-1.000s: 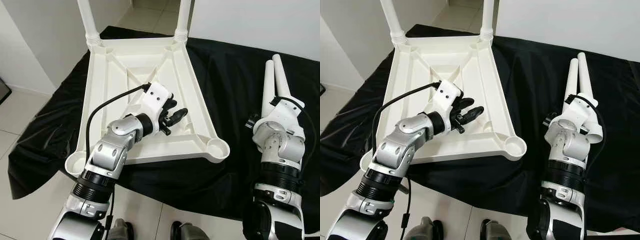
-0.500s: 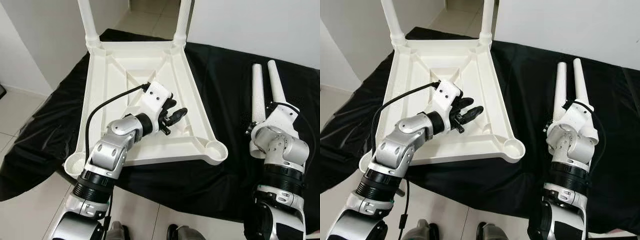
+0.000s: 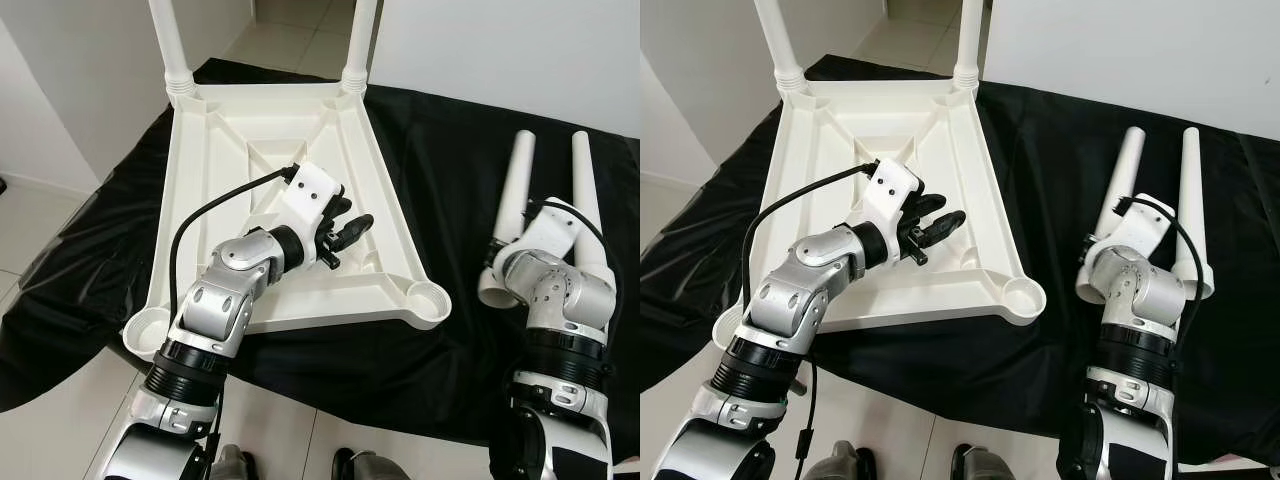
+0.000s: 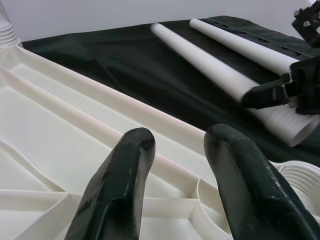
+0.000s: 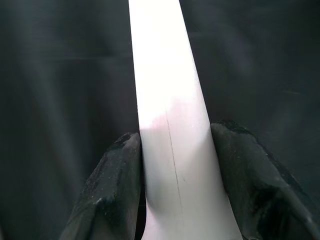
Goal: Building children table
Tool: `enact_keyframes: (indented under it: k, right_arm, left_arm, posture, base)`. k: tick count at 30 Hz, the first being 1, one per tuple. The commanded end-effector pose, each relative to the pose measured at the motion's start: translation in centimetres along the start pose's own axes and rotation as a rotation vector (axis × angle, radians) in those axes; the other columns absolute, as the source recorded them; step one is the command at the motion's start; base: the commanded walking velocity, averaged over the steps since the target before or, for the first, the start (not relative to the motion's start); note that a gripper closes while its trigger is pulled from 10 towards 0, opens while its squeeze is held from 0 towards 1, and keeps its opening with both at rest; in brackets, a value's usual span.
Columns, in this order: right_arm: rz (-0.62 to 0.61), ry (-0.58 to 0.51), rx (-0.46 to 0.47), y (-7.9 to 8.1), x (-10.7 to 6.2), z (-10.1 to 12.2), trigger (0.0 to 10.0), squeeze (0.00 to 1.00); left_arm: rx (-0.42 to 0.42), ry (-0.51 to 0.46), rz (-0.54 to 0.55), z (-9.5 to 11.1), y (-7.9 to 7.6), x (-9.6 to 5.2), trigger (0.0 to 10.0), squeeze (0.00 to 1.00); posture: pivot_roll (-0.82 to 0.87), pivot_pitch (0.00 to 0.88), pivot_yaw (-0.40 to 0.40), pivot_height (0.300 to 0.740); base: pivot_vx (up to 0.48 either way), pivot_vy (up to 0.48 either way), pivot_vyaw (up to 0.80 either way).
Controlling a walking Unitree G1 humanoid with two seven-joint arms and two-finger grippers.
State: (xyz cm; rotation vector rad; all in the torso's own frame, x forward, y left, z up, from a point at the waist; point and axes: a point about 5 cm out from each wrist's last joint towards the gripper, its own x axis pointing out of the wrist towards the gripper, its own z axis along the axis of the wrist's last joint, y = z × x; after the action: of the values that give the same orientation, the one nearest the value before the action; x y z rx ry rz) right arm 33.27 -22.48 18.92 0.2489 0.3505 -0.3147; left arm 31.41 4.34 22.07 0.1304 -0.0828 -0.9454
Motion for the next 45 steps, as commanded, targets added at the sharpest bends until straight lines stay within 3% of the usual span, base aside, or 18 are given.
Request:
enact_keyframes:
  k: [1, 2, 3, 8, 9, 21, 22, 23, 24, 29, 32, 34, 35, 37, 38, 40, 42, 45]
  right_arm:
    - [0.074, 0.064, -0.006, 0.9, 0.2, -1.8, 10.0, 0.06]
    - [0.085, 0.067, -0.012, 1.0, 0.1, -1.9, 10.0, 0.06]
    - [0.097, 0.104, -0.01, 1.1, 0.1, -2.1, 10.0, 1.0]
    - [0.03, 0.181, 0.036, 0.6, 0.4, -2.2, 10.0, 1.0]
    - [0.003, 0.204, 0.054, 0.4, 0.5, -2.4, 10.0, 0.0]
    - [0.019, 0.358, 0.078, -0.1, 0.8, -4.4, 10.0, 0.0]
    - [0.022, 0.402, 0.099, -0.2, 0.8, -4.8, 4.7, 0.0]
    - [0.022, 0.402, 0.099, -0.2, 0.8, -4.8, 4.7, 0.0]
    - [0.014, 0.443, 0.118, -0.3, 0.9, -5.2, 0.0, 0.0]
    - [0.015, 0.495, 0.131, -0.5, 0.8, -5.6, 0.0, 0.0]
    - [0.053, 0.44, 0.113, 0.1, 0.7, -5.0, 0.0, 0.0]
    - [0.126, 0.308, 0.091, 1.0, 0.4, -3.5, 0.0, 0.0]
    - [0.182, 0.134, 0.054, 1.7, -0.2, -1.9, 4.5, 0.0]
    - [0.255, -0.057, 0.004, 2.6, -1.2, -0.2, 4.5, 0.0]
    - [0.259, -0.074, 0.0, 2.7, -1.3, -0.1, 10.0, 0.0]
    - [0.242, -0.051, 0.008, 2.5, -1.1, -0.2, 10.0, 0.0]
    - [0.165, -0.126, -0.066, 1.8, -1.0, 0.2, 10.0, 0.0]
    - [0.203, -0.246, -0.02, 1.4, -1.4, 0.5, 10.0, 0.0]
  left_arm:
    - [-0.015, 0.003, 0.046, -0.2, 0.1, 0.0, 10.0, 0.0]
    - [-0.012, 0.002, 0.046, -0.2, 0.0, 0.0, 10.0, 0.0]
    - [-0.013, 0.0, 0.045, -0.2, 0.0, 0.0, 10.0, 0.0]
    - [-0.011, -0.004, 0.044, -0.1, 0.1, 0.1, 10.0, 0.0]
    - [-0.011, -0.004, 0.044, -0.1, 0.1, 0.1, 10.0, 0.0]
    - [-0.011, -0.011, 0.042, 0.0, 0.1, 0.2, 10.0, 0.0]
    - [-0.011, -0.011, 0.042, 0.0, 0.1, 0.2, 10.0, 0.0]
    - [-0.011, -0.011, 0.042, 0.0, 0.1, 0.2, 10.0, 0.0]
    - [-0.012, -0.013, 0.043, 0.1, 0.1, 0.2, 10.0, 0.0]
    - [-0.013, -0.015, 0.047, 0.2, 0.3, 0.2, 10.0, 0.0]
    - [-0.012, -0.016, 0.049, 0.2, 0.3, 0.2, 10.0, 0.0]
    - [-0.014, -0.017, 0.053, 0.2, 0.4, 0.2, 10.0, 0.0]
    - [-0.016, -0.019, 0.057, 0.3, 0.4, 0.2, 10.0, 0.0]
    - [-0.018, -0.022, 0.062, 0.3, 0.4, 0.2, 10.0, 0.0]
    - [-0.019, -0.023, 0.063, 0.3, 0.5, 0.2, 10.0, 0.0]
    - [-0.018, -0.025, 0.065, 0.4, 0.5, 0.2, 10.0, 0.0]
    - [-0.033, -0.037, 0.058, 0.5, 0.5, 0.2, 10.0, 0.0]
    - [-0.042, -0.05, 0.035, 0.7, 0.5, 0.0, 10.0, 0.0]
  posture:
    - [0.0, 0.169, -0.014, 0.74]
    - [0.0, 0.169, -0.014, 0.74]
    - [0.0, 0.167, -0.015, 0.74]
    - [0.0, 0.164, -0.014, 0.74]
    - [0.0, 0.163, -0.013, 0.74]
    - [0.0, 0.165, -0.013, 0.74]
    - [0.0, 0.166, -0.013, 0.74]
    - [0.0, 0.166, -0.013, 0.74]
    - [0.0, 0.168, -0.012, 0.74]
    - [0.0, 0.171, -0.013, 0.74]
    - [0.0, 0.171, -0.013, 0.74]
    - [0.0, 0.173, -0.013, 0.74]
    - [0.0, 0.172, -0.013, 0.74]
    - [0.0, 0.172, -0.013, 0.74]
    - [0.0, 0.173, -0.014, 0.74]
    - [0.0, 0.173, -0.014, 0.74]
    - [0.0, 0.172, -0.017, 0.74]
    - [0.0, 0.171, -0.019, 0.74]
  base:
    - [0.0, 0.0, 0.0]
    - [0.0, 0.0, 0.0]
    - [0.0, 0.0, 0.0]
    - [0.0, 0.0, 0.0]
    - [0.0, 0.0, 0.0]
    - [0.0, 0.0, 0.0]
    - [0.0, 0.0, 0.0]
    - [0.0, 0.0, 0.0]
    - [0.0, 0.0, 0.0]
    - [0.0, 0.0, 0.0]
    - [0.0, 0.0, 0.0]
    - [0.0, 0.0, 0.0]
    - [0.0, 0.0, 0.0]
    - [0.0, 0.0, 0.0]
    - [0.0, 0.0, 0.0]
    - [0.0, 0.0, 0.0]
    - [0.0, 0.0, 0.0]
    - [0.0, 0.0, 0.0]
